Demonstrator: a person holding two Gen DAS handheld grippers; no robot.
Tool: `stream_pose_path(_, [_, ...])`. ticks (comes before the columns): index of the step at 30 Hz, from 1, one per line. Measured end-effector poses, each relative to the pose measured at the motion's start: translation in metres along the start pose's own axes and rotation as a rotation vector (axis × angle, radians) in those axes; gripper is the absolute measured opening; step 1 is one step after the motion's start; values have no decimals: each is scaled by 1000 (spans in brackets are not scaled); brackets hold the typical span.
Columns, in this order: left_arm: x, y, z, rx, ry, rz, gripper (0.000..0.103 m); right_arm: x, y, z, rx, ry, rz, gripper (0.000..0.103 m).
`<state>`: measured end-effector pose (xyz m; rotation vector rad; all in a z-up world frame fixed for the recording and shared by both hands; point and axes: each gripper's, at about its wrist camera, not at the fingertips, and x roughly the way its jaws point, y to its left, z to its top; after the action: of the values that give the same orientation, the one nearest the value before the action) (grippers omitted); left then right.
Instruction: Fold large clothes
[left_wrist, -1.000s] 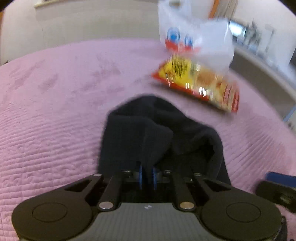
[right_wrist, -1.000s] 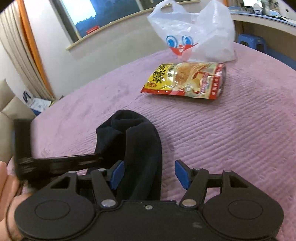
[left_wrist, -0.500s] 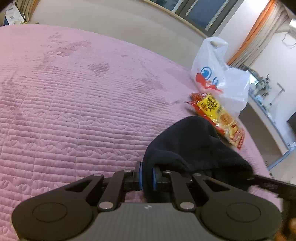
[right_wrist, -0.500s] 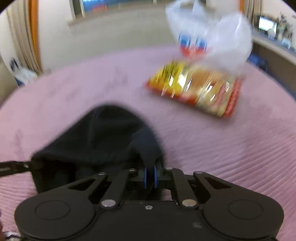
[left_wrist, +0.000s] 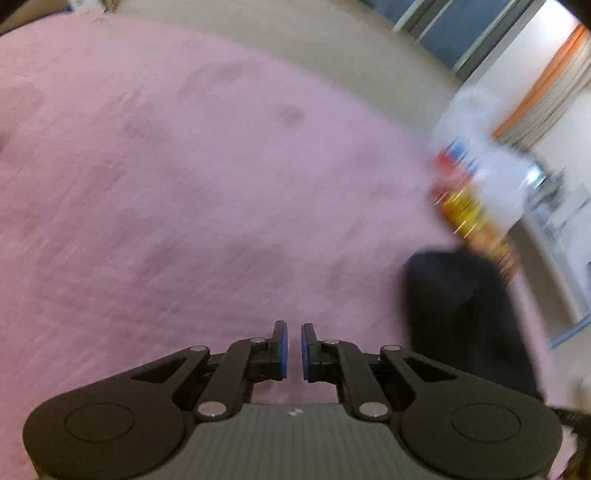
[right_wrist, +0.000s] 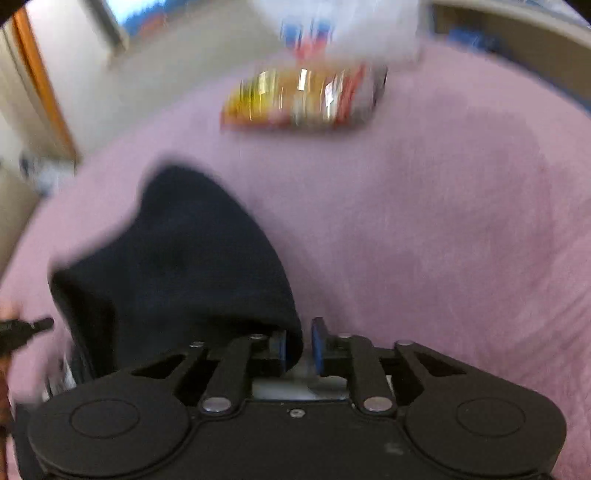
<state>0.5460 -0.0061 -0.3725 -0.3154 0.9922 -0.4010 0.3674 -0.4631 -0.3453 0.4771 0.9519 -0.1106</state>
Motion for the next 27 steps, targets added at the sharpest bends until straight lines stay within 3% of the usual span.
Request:
stream_pose_path(2, [-11,8,-8,1,7,-15,8,-7,3,-3,-49,22,3,38])
stream_pose_path(4, [-25,-2,-2,27,-29,-58,9,-32,11,1,-116,-21,-16,41])
stream_pose_path(6, [-35,-31,13,103,-83,-128,11,-57,17,8,-157,-87,-14,54])
stream_pose_path(9, [-33,-98,34,260,-139,-206,12,-72,42,28,-225,-204,-38,60])
stream_pose_path(10, [-26,-121,39,314,-143,-217,15,-68,52,32,-248,-225,-43,59])
stream_pose_path(11, [-16,-146,44,368,-144,-227,15,-61,64,36,-270,-235,-42,46])
stream_pose_path(12, [-3,-166,48,401,-137,-235,15,-50,72,41,-278,-234,-40,25])
stream_pose_path(14, [31,-198,53,444,-77,-247,17,-30,87,42,-286,-212,-30,15])
stream_pose_path(15, [49,-205,54,450,-31,-229,15,-20,93,39,-288,-206,-36,15])
stream_pose_path(18, [84,-189,50,415,85,-137,11,7,96,33,-270,-171,-82,15])
stream_pose_path(21, [81,-137,33,364,129,-70,8,16,79,26,-219,-144,-73,17])
stream_pose_path(22, [76,-117,29,326,129,-57,3,14,73,28,-197,-143,-52,17])
stream_pose_path(23, [69,-93,25,269,121,-69,3,16,67,27,-173,-138,-26,17])
stream_pose_path(25, [60,-57,23,123,115,-164,3,27,58,24,-118,-89,-4,17])
stream_pose_path(27, [62,-52,26,72,117,-175,3,47,51,24,-78,11,22,17])
